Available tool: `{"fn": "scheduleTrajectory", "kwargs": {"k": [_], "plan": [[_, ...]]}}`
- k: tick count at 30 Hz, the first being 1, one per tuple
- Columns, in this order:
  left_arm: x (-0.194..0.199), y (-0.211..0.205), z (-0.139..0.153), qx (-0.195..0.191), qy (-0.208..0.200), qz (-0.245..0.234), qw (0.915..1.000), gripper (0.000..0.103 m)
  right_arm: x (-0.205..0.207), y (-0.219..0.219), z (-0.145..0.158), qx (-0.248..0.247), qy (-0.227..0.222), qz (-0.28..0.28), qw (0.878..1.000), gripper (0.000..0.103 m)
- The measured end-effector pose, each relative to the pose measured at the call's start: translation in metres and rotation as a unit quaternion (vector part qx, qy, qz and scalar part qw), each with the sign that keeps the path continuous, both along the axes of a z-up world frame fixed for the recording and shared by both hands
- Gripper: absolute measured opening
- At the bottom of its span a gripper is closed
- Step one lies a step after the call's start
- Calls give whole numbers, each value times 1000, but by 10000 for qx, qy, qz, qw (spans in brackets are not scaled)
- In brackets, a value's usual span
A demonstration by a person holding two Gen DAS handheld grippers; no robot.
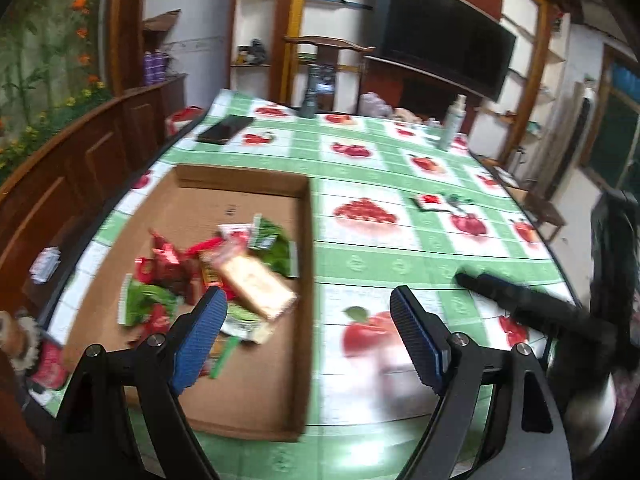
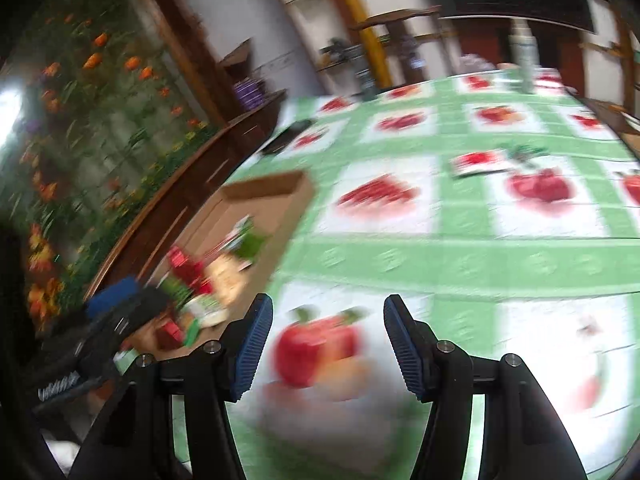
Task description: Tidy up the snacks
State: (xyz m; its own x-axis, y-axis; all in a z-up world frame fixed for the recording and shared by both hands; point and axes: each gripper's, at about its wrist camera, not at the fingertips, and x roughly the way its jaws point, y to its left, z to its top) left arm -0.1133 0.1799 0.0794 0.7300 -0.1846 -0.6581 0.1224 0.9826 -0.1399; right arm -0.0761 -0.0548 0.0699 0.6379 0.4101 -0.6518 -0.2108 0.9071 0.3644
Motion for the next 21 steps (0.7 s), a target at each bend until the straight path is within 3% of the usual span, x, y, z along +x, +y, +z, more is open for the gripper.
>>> {"fn": "scheduleTrajectory", "kwargs": {"k": [5, 9, 14, 21], "plan": [[4, -8, -4, -374, 44, -372, 9986, 84, 39, -79, 17, 26, 23, -998, 9950, 62], [8, -9, -10, -582, 198, -549, 9966, 84, 90, -112, 15, -72, 92, -1509, 9885, 62], [10, -6, -19, -658, 320, -640, 9953, 84, 160, -133, -8, -229, 287, -2061, 9778, 62], [16, -5, -27, -740, 428, -715, 9938, 84, 228, -128, -37, -433, 727, -2135, 9733, 59]]}}
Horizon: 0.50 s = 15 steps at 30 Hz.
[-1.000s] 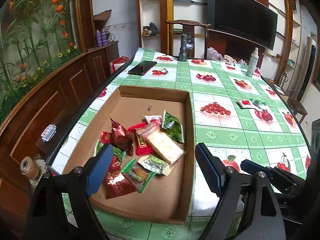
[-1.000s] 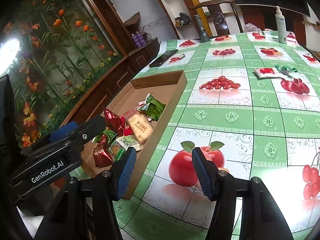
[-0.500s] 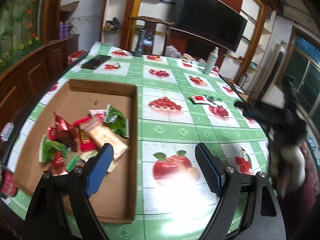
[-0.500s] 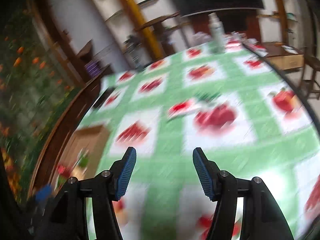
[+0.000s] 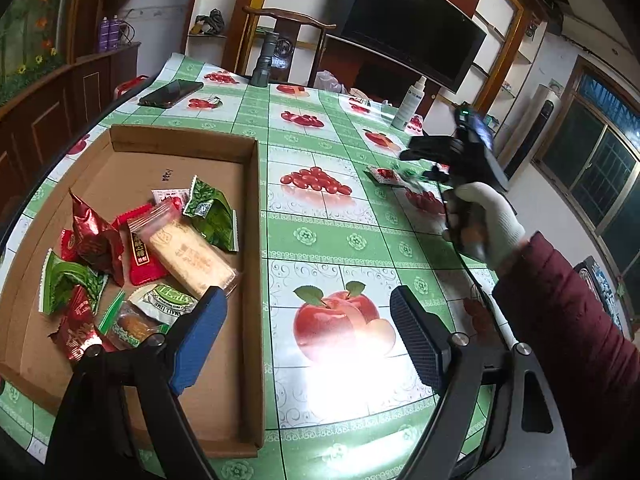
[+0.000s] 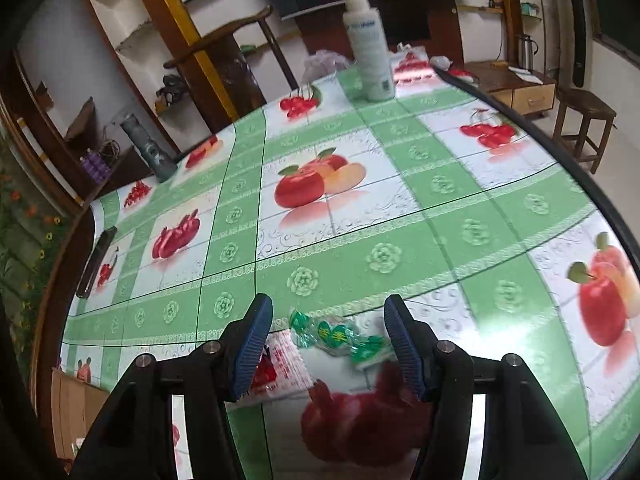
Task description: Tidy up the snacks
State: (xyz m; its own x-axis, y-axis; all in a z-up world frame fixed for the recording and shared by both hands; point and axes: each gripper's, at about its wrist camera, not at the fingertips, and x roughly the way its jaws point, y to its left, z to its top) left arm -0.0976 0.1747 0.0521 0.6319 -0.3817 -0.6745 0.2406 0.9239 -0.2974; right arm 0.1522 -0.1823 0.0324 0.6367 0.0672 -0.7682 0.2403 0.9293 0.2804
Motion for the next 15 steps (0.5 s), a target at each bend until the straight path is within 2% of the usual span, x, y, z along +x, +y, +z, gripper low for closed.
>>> {"fn": "scheduleTrajectory", "kwargs": {"k": [5, 7, 8, 9, 13, 15], "plan": [[5, -2, -5, -54, 96, -2, 9999, 84, 13, 40, -9, -450, 206, 631, 9968, 55], [4, -3, -5, -48, 106, -7, 9999, 84, 10, 64, -13, -837, 277, 923, 9918, 50], [4, -2, -5, -45, 106, -4, 9999, 84, 7, 77, -14, -1124, 300, 1088, 9872, 37], [4, -1, -4, -49, 102, -1, 9999, 84, 1, 89, -14, -1381, 278, 1244, 9822, 36], [0, 2, -1, -151, 59, -11, 9999, 84, -32, 103, -13, -1221, 416, 1733, 9764, 35], [-1, 3, -1, -207, 56, -47, 9998, 84, -56, 105, -12, -898, 496, 2040, 9736, 35]]}}
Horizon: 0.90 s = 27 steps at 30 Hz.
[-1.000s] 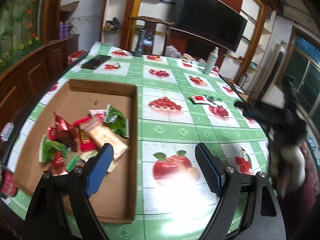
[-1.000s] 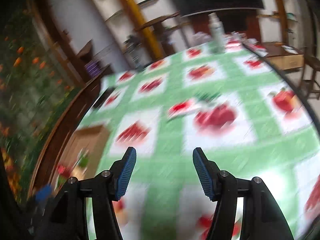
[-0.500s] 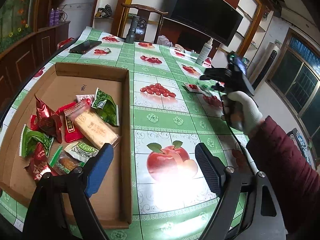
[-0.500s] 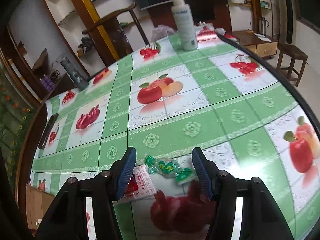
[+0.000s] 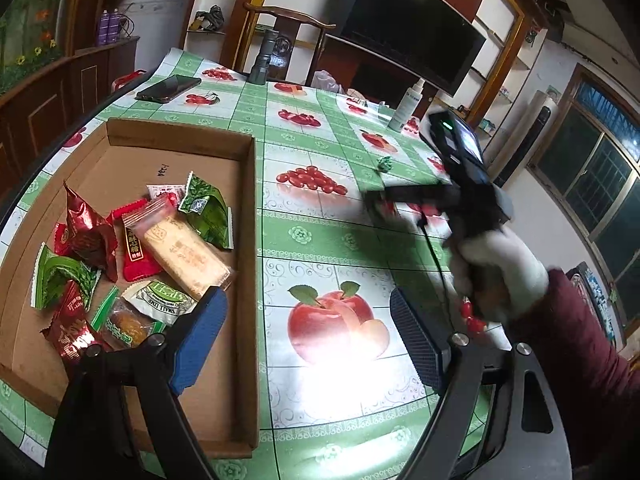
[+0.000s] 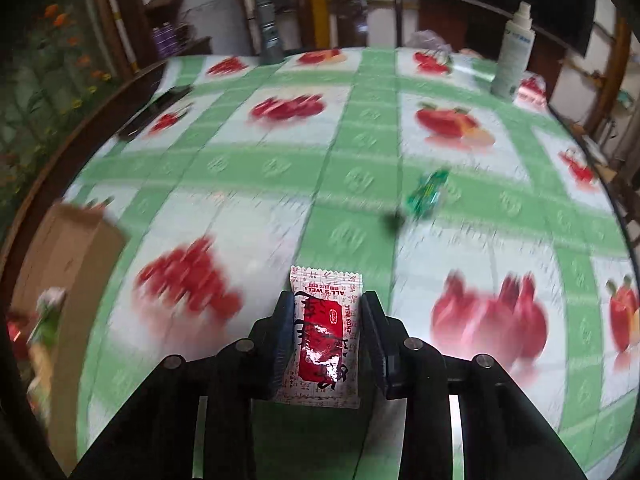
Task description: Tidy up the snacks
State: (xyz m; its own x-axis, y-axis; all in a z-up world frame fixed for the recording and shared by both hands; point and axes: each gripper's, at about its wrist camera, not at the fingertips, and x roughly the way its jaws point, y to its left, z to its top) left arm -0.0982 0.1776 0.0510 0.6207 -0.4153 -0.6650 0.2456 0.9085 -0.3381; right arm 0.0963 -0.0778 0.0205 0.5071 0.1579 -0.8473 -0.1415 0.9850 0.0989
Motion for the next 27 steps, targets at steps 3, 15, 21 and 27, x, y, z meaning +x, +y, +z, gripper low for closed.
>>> {"fn": "scheduleTrajectory", "kwargs": {"k": [3, 15, 21, 27], "plan": [[1, 0, -4, -159, 100, -66, 9998, 84, -40, 2, 2, 555, 328, 443, 9969, 39], [-6, -17, -1, -265, 126, -484, 9984, 84, 23, -50, 37, 209, -980, -829, 9915, 55], [0, -31, -8, -97, 249, -665, 9974, 84, 73, -75, -4, 743, -390, -1536, 9846, 34], [6, -36, -12, -80, 435, -632, 9970, 84, 66, -67, -6, 306, -443, -1292, 9902, 21]]}}
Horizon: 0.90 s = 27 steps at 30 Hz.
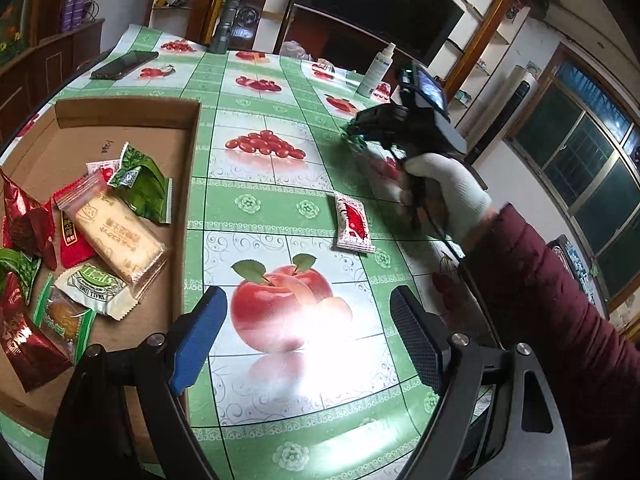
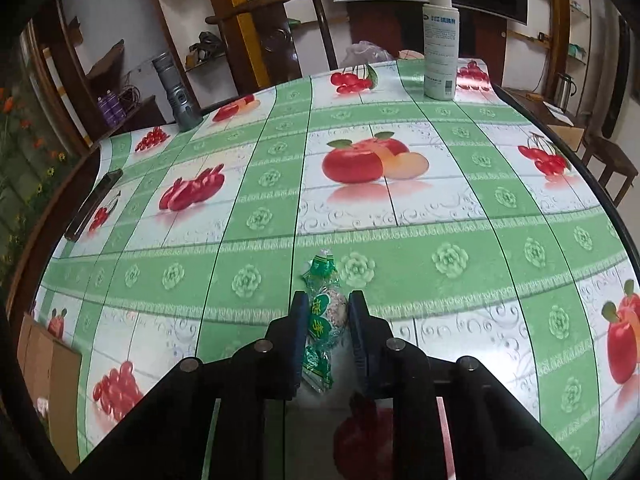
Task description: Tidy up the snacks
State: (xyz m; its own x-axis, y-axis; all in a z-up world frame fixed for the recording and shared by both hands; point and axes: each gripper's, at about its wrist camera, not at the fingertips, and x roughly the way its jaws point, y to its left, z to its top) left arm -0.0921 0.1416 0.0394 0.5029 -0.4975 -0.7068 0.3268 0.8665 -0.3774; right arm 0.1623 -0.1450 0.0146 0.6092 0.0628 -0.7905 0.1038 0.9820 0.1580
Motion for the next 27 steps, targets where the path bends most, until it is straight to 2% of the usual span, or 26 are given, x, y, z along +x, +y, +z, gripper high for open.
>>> {"fn": "scheduleTrajectory", "kwargs": {"k": [4, 7, 9, 12, 13, 14, 16, 20, 22, 24, 26, 27], "plan": [[4, -10, 5, -85, 67, -165, 9998, 84, -35, -6, 2, 226, 250, 271, 9991, 22], [10, -27, 7, 74, 32, -303, 9995, 84, -78, -9, 3, 353, 389, 466, 9975, 22], [18, -44, 7, 205, -20, -421, 9989, 84, -108, -13, 2, 613, 432, 528, 9958, 22], [36, -74, 0, 734, -132, -531, 9958, 84, -138, -16, -2, 1060, 217, 668, 9919, 22], [43, -86, -5, 1008, -150, -534, 9934, 84, -145, -17, -3, 1119, 68, 685, 9913, 22], [47, -92, -8, 1112, -170, -561, 9921, 84, -150, -18, -5, 1165, -80, 698, 9907, 22], [59, -107, -18, 1437, -183, -594, 9877, 84, -153, -18, -4, 1207, -117, 668, 9904, 22], [80, -124, -37, 1802, -69, -621, 9816, 83, -158, -22, 3, 1173, -298, 630, 9907, 22], [85, -131, -40, 2061, -250, -617, 9763, 82, -159, -27, 5, 1387, -330, 610, 9879, 22], [85, -133, -38, 2006, -309, -632, 9771, 69, -155, -32, 5, 1516, -340, 597, 9860, 22], [83, -134, -35, 1961, -388, -713, 9772, 30, -155, -34, 5, 1554, -326, 558, 9857, 22], [83, -132, -34, 1970, -372, -697, 9772, 31, -155, -35, 5, 1585, -309, 542, 9854, 22]]}}
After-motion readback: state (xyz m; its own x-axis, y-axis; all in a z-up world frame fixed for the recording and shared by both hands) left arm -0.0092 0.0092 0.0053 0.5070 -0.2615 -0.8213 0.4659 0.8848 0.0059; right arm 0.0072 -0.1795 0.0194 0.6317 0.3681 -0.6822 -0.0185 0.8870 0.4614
